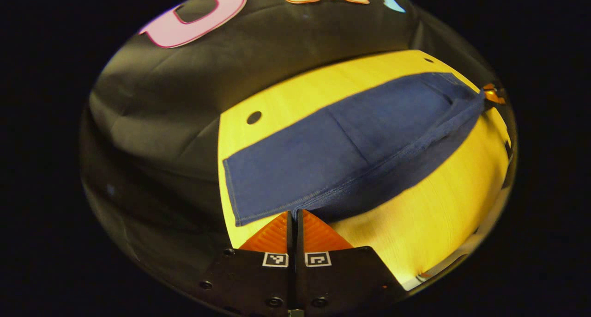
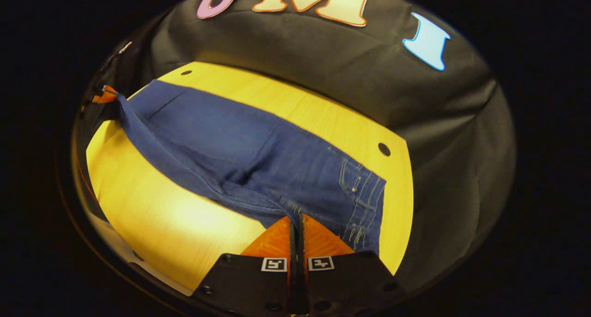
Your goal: Grasp the waist and the cuffs of the jeans and fold them to make the two legs overlap; first hold the waist and fold one-third of the jeans toward the cuffs, then hold the cuffs and fold the remaining one-third in the same direction to finish folding.
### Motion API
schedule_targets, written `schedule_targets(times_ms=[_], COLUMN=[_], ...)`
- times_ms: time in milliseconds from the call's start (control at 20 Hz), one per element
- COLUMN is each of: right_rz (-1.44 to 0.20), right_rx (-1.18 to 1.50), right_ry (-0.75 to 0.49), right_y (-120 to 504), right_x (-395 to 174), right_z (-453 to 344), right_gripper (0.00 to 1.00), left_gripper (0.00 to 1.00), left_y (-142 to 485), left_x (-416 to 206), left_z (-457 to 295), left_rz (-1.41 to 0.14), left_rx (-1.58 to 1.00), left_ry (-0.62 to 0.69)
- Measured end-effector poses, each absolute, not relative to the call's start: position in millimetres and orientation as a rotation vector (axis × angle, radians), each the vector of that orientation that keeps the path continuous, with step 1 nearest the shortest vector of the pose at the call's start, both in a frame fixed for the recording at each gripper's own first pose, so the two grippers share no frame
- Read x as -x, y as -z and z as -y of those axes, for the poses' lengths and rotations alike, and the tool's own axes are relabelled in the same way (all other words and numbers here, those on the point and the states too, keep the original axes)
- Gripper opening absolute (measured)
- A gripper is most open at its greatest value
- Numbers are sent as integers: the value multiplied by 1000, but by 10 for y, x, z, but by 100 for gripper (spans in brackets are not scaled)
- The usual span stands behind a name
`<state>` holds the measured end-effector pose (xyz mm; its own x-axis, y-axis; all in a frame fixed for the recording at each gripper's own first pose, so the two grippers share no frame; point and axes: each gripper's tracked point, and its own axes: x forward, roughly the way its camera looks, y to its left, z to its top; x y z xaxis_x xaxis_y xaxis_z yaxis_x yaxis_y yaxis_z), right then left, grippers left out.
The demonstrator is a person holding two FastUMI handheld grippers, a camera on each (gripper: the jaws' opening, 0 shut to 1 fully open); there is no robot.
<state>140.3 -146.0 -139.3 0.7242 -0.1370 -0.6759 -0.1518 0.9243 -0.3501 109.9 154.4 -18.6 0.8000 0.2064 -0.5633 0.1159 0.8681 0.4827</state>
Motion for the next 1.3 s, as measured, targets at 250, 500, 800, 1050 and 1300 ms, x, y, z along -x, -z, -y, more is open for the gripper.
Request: schedule_targets(times_ms=[250, 500, 800, 1050, 1300], right_rz=[-681, -635, -702, -694, -669], right_rx=[319, 230, 166, 160, 33], right_ry=[88, 134, 102, 72, 51], right_y=[1256, 1380, 2009, 2048, 1791], right_x=[-2113, -2928, -3419, -3464, -3300], right_z=[1490, 1522, 1567, 1586, 1697], right_gripper=[0, 2, 3, 8, 100], left_gripper=[0, 0, 0, 2, 100], left_y=[-105, -195, 321, 274, 218], left_x=[-1820, -2579, -3172, -3173, -2966], left_z=[-1703, -1840, -2051, -1967, -1721], left_rz=[-562, -515, -562, -484, -447], left_rx=[-532, -624, -566, -485, -356], left_ry=[-210, -321, -354, -377, -370])
